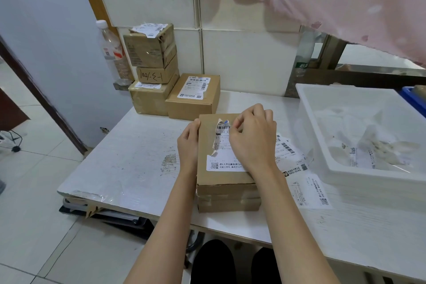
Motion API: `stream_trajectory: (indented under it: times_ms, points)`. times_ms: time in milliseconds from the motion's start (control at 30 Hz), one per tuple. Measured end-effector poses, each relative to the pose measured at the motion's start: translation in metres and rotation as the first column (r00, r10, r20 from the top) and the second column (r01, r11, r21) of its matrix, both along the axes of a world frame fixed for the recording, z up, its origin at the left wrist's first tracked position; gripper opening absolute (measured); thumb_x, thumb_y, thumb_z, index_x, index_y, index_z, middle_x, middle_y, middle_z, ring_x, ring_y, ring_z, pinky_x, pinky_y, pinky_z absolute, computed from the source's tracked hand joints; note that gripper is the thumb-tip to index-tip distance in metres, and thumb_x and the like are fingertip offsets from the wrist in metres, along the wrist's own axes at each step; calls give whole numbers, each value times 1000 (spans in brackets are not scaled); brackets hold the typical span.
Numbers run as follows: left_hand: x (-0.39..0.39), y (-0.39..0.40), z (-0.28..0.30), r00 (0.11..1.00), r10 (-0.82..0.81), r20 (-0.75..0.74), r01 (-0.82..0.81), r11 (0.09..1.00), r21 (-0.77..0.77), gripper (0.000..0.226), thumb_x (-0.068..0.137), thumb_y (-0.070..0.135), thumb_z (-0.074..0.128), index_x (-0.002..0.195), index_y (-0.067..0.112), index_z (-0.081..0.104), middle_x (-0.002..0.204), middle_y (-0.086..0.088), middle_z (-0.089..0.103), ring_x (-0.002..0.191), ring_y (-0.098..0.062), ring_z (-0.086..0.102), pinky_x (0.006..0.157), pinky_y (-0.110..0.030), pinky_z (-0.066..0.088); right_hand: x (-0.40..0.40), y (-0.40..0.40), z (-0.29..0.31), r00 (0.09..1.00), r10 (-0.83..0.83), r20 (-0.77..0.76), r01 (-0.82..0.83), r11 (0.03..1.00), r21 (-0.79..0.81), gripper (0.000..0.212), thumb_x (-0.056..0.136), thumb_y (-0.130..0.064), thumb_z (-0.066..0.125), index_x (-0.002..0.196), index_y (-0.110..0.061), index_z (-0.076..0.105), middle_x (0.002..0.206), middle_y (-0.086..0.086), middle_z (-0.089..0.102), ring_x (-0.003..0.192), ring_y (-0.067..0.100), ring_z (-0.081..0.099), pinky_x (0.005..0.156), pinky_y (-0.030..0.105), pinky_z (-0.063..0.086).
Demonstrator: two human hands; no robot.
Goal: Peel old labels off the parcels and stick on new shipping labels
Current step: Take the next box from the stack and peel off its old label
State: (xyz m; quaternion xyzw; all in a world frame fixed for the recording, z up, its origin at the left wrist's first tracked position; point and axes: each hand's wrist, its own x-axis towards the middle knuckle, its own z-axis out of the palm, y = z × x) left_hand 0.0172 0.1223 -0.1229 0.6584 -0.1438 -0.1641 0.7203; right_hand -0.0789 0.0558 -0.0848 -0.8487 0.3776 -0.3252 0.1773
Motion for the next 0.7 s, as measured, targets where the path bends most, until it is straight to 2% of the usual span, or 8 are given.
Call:
stream_trajectory:
  times_ms: [100,200,367,567,700]
  points:
    - [0,0,1,1000,2,-26,-1,1000,13,34,101,23,50,67,18,55,46,14,45,44,-1,39,44,-16,32,0,1,2,999,-30,43,27,997,67,4,85,-15,58,84,-16,54,101,-4,47,97,19,40,81,29,29]
    - [0,1,1,999,4,-43,-4,1000,1,35,100,24,51,66,17,55,44,15,44,45,-1,38,45,-16,32,-1,3,4,999,16,46,-22,991,133,13,83,-12,56,90,-18,46,94,-3,52,91,20,43,80,33,34]
    - [-1,1,1,999,-14,-42,14,1000,3,35,100,25,51,65,19,54,44,15,44,45,-2,37,50,-22,32,-2,7,6,994,60,86,-62,998,24,32,82,4,47,101,-21,48,85,-7,56,89,20,49,82,33,32]
    - [-1,2,1,1000,-10,-27,10,1000,2,39,101,27,51,63,20,52,44,15,45,44,-2,38,45,-15,32,-4,6,6,972,169,161,-179,983,47,32,83,8,50,105,-16,52,81,-12,48,93,16,47,85,35,38]
    - [-2,1,2,998,-7,-64,7,1000,6,37,101,29,51,65,19,54,43,15,46,45,-1,40,50,-22,34,-5,6,6,960,190,205,-209,975,75,29,86,6,53,105,-16,50,82,-16,44,91,18,50,86,38,43]
